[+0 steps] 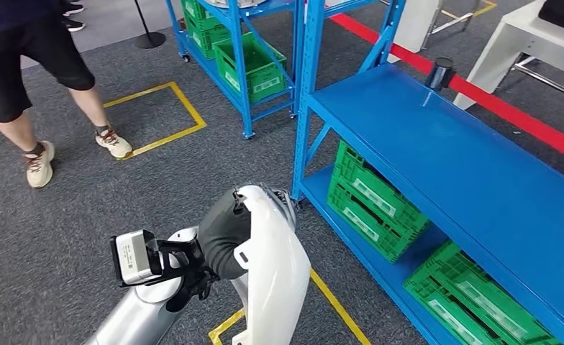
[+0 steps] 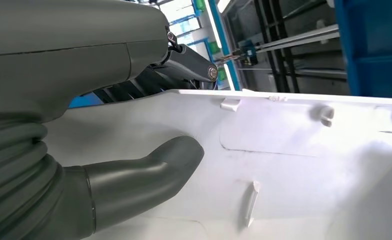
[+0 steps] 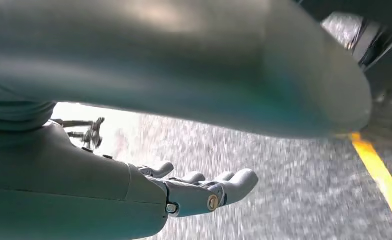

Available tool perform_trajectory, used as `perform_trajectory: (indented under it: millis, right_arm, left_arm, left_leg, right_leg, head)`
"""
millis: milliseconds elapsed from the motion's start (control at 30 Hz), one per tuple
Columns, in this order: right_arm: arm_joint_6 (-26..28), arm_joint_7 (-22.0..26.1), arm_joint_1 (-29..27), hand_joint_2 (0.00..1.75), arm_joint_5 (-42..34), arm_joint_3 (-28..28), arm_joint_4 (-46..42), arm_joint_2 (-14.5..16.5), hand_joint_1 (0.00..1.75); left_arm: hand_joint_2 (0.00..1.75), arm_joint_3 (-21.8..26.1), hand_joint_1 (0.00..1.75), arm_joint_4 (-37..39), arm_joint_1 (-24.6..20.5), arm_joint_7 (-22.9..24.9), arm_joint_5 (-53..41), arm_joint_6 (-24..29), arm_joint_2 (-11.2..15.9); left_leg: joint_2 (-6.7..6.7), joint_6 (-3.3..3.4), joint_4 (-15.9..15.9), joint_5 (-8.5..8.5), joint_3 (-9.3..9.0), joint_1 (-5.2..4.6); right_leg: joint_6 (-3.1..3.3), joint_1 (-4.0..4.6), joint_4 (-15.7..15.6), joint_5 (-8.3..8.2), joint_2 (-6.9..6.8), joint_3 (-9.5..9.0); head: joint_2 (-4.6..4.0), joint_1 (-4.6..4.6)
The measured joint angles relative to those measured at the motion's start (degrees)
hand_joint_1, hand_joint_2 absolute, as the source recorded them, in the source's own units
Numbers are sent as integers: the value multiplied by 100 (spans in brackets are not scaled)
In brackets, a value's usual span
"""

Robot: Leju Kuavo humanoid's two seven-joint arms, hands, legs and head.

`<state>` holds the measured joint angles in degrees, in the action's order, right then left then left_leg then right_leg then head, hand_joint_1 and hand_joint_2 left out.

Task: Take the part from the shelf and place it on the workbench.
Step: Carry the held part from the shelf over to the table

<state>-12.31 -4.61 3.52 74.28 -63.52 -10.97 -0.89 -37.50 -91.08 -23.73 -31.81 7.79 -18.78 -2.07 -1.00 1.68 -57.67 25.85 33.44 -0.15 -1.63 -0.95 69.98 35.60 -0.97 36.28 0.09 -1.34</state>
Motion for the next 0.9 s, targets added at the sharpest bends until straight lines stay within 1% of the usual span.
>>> perform_trajectory:
  millis: [33, 67, 100, 133, 167, 200, 233, 267, 300, 333, 367, 400, 433, 467, 500, 533, 567, 600, 633, 667, 700, 733, 767, 800, 833, 867, 900]
  right_arm:
    - [-1, 14, -13, 0, 19, 19, 0, -9, 0]
    - [-1, 21, -22, 0, 33, 34, 0, -20, 0]
    - [-1, 20, -27, 0, 34, 45, 0, -32, 0]
    - [-1, 15, -29, 0, 31, 49, 0, -41, 0]
    - [0, 0, -29, 0, 27, 49, 0, -52, 0]
    - [1, -26, -31, 0, 25, 49, 0, -61, 0]
    - [1, -61, -33, 0, 33, 51, 0, -65, 0]
    - [-1, -107, -35, 0, 47, 57, 0, -70, 0]
    - [-8, -146, -35, 0, 63, 69, 0, -74, 0]
    - [-17, -174, -35, 0, 89, 86, 0, -78, 0]
    - [-27, -192, -34, 0, 114, 109, 0, -85, 0]
    - [-36, -196, -37, 0, 138, 134, 0, -92, 0]
    - [-38, -188, -47, 0, 160, 158, 0, -100, 0]
    - [-31, -167, -62, 0, 171, 176, 0, -112, 0]
    - [-16, -131, -80, 0, 176, 189, 0, -126, 0]
    - [3, -81, -95, 0, 172, 194, 0, -142, 0]
    - [28, -24, -102, 0, 163, 196, 0, -158, 0]
    - [50, 31, -99, 0, 152, 198, 0, -171, 0]
    - [69, 82, -88, 0, 142, 200, 0, -179, 0]
    - [84, 124, -72, 0, 135, 203, 0, -181, 0]
    - [92, 150, -56, 0, 133, 206, 0, -181, 0]
    - [97, 170, -43, 0, 133, 209, 0, -181, 0]
    - [98, 183, -33, 0, 137, 214, 0, -180, 0]
    - [99, 197, -25, 0, 140, 219, 0, -176, 0]
    - [100, 215, -13, 0, 145, 227, 0, -171, 0]
    - [101, 231, 1, 0, 151, 239, 0, -164, 0]
    - [101, 239, 13, 0, 161, 254, 0, -155, 0]
  left_arm:
    - [175, 1, 175, 15, 16, -2, -48, 0, 9]
    - [175, 1, 175, 30, 34, -5, -86, 0, 19]
    - [175, 2, 175, 41, 47, -7, -110, 0, 26]
    - [175, 2, 175, 49, 55, -7, -122, -1, 31]
    - [175, 2, 175, 55, 59, -8, -124, -1, 32]
    - [175, 2, 175, 64, 60, -10, -114, -3, 34]
    - [175, 1, 175, 77, 61, -15, -96, -4, 37]
    - [175, 1, 175, 95, 64, -28, -73, -5, 45]
    - [175, 2, 175, 116, 71, -50, -51, -3, 60]
    - [175, 4, 175, 134, 82, -77, -38, 5, 83]
    - [175, 9, 175, 151, 97, -113, -32, 20, 110]
    - [175, 15, 175, 168, 109, -151, -34, 40, 137]
    - [175, 19, 175, 184, 120, -188, -39, 57, 158]
    - [175, 22, 175, 201, 133, -224, -43, 70, 171]
    - [175, 23, 175, 223, 147, -252, -46, 76, 181]
    - [175, 23, 175, 247, 166, -271, -46, 74, 189]
    - [175, 23, 175, 272, 183, -281, -49, 66, 197]
    - [175, 23, 175, 293, 193, -283, -53, 49, 203]
    - [175, 21, 175, 307, 194, -274, -62, 25, 207]
    - [175, 18, 175, 314, 186, -258, -71, -4, 207]
    - [175, 13, 175, 317, 172, -235, -79, -31, 200]
    - [175, 8, 175, 318, 154, -209, -85, -55, 187]
    - [175, 4, 175, 320, 135, -180, -88, -79, 170]
    - [175, 1, 175, 322, 117, -150, -90, -97, 154]
    - [175, -1, 175, 322, 100, -120, -90, -112, 139]
    - [175, -3, 175, 321, 85, -87, -90, -122, 125]
    - [175, -4, 175, 320, 65, -55, -90, -128, 108]
  left_leg:
    - [-79, 2, -10, -3, 10, 0]
    - [-163, 1, -26, -5, 20, 1]
    - [-249, -6, -47, -4, 28, 6]
    - [-333, -19, -74, 1, 35, 15]
    - [-411, -40, -104, 9, 45, 26]
    - [-489, -73, -136, 17, 65, 28]
    - [-554, -113, -157, 17, 91, 28]
    - [-615, -157, -162, 6, 115, 29]
    - [-674, -204, -151, -14, 138, 31]
    - [-720, -243, -136, -34, 156, 40]
    - [-679, -271, -149, -27, 175, 41]
    - [-545, -295, -248, 43, 229, 35]
    - [-362, -312, -472, 187, 332, 29]
    - [-159, -326, -808, 383, 479, 23]
    - [-31, -341, -1213, 591, 660, 25]
    - [19, -349, -1566, 739, 814, 29]
    - [36, -349, -1759, 787, 888, 31]
    - [49, -340, -1742, 733, 856, 31]
    - [83, -323, -1483, 585, 700, 29]
    - [200, -292, -1073, 406, 463, 17]
    - [365, -256, -670, 277, 239, -10]
    - [494, -219, -359, 189, 76, -35]
    - [582, -185, -195, 159, 1, -61]
    - [565, -159, -158, 163, 4, -82]
    - [475, -130, -138, 140, 17, -86]
    - [396, -98, -110, 113, 10, -80]
    - [318, -64, -79, 82, -2, -67]
  right_leg:
    - [-8, -2, 302, 91, 41, 156]
    - [-13, -4, 431, 74, 55, 235]
    - [-17, -11, 337, -57, 69, 209]
    - [-22, -25, 36, -267, 110, 78]
    - [-28, -50, -358, -455, 223, -102]
    - [-29, -58, -695, -584, 344, -255]
    - [-19, -67, -916, -649, 432, -351]
    - [4, -60, -1008, -652, 479, -385]
    - [39, -38, -1013, -658, 441, -381]
    - [84, -39, -1021, -678, 370, -378]
    - [126, -34, -1034, -697, 308, -379]
    - [172, -34, -1047, -712, 240, -379]
    - [210, -33, -1060, -722, 163, -376]
    - [238, -18, -1062, -722, 85, -370]
    - [258, -3, -1062, -720, -1, -363]
    - [265, 10, -1061, -718, -91, -358]
    - [269, 20, -1061, -717, -180, -354]
    - [270, 29, -1060, -716, -263, -354]
    - [270, 37, -1060, -714, -343, -358]
    - [266, 47, -1060, -710, -416, -368]
    - [254, 64, -1056, -701, -482, -379]
    - [233, 76, -1053, -694, -541, -390]
    - [206, 86, -1051, -687, -598, -399]
    - [176, 90, -1054, -683, -660, -409]
    - [144, 83, -1062, -682, -729, -425]
    - [107, 68, -1050, -664, -724, -440]
    - [74, 51, -986, -604, -617, -427]
  head:
    - [-1, 8]
    - [-1, 9]
    - [-1, 9]
    - [-1, 10]
    - [0, 12]
    - [0, 16]
    - [-1, 18]
    - [-1, 20]
    - [-1, 21]
    - [-1, 20]
    - [0, 16]
    - [0, -4]
    - [0, -27]
    - [0, -51]
    - [0, -71]
    - [0, -74]
    - [0, -75]
    - [0, -75]
    - [0, -75]
    - [0, -76]
    - [0, -75]
    - [0, -73]
    - [-1, -71]
    - [-1, -68]
    - [-1, -67]
    - [-1, -65]
    - [0, -62]
